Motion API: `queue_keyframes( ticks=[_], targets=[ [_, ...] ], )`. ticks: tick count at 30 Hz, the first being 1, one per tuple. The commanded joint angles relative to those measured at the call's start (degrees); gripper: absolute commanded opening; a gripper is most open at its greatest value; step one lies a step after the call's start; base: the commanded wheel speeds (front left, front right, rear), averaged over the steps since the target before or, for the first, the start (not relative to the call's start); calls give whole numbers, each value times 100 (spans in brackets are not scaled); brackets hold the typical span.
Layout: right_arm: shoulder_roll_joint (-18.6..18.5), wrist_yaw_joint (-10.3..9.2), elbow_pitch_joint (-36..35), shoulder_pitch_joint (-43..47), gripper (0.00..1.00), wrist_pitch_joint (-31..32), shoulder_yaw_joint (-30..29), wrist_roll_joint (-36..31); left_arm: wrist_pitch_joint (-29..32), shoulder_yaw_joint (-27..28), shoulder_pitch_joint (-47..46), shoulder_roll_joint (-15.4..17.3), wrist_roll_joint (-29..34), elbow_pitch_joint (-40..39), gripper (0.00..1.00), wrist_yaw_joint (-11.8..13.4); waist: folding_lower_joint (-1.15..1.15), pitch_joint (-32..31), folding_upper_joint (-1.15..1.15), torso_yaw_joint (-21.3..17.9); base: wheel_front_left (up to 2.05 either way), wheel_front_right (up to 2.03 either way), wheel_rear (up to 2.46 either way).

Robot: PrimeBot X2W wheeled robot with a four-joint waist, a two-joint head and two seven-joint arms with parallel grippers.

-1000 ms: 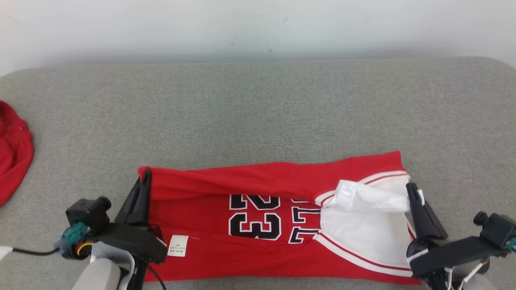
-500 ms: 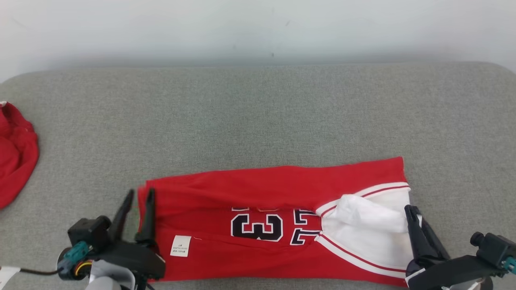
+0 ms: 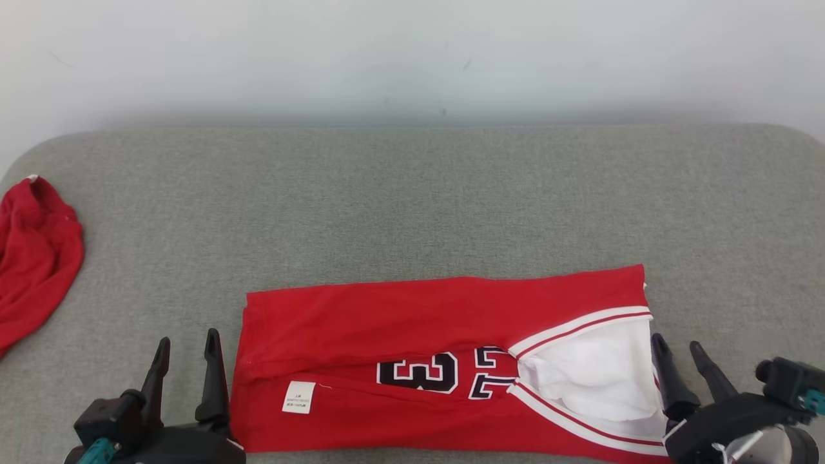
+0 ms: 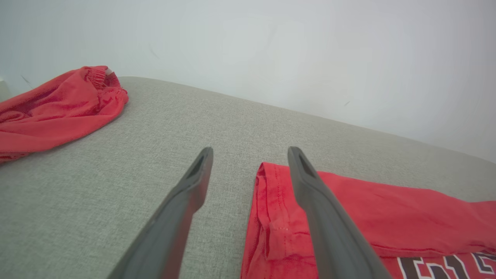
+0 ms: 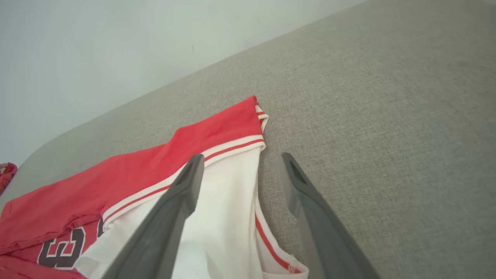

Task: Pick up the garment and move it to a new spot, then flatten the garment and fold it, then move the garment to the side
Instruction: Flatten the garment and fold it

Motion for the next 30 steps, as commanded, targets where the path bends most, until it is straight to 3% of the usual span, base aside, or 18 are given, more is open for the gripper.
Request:
queue_keyframes(
  ticks=[1, 6, 19, 20, 21, 22, 30],
  targets=[
    [32, 2, 137, -129, 100, 91, -44, -118, -14, 66, 111, -50, 122, -79, 100, 17, 0, -38, 0, 44, 0, 0, 0],
    [110, 2, 775, -427, 100, 435, -85, -408, -13, 216, 274, -142, 341, -252, 100, 80, 0, -80, 0, 166, 0, 0, 0],
    [227, 2, 2417, -1096, 100, 626, 255, -626, -13, 466, 396, -294, 678, -358, 100, 93, 0, -53, 0, 389, 0, 0, 0],
    [230, 2, 2501, -1118, 70, 615, 300, -623, -13, 480, 411, -298, 726, -363, 100, 98, 0, -58, 0, 391, 0, 0, 0],
    [238, 2, 2570, -1161, 32, 588, 333, -610, -13, 493, 427, -303, 756, -370, 100, 106, 0, -64, 0, 389, 0, 0, 0],
    [242, 2, 2614, -1189, 0, 563, 378, -588, -13, 516, 447, -308, 790, -376, 100, 113, 0, -73, 0, 380, 0, 0, 0],
    [-18, -6, 2736, -1367, 0, 177, 482, -375, -13, 710, 641, -244, 1072, -479, 100, 264, 0, -151, 0, 231, 0, 0, 0]
  ],
)
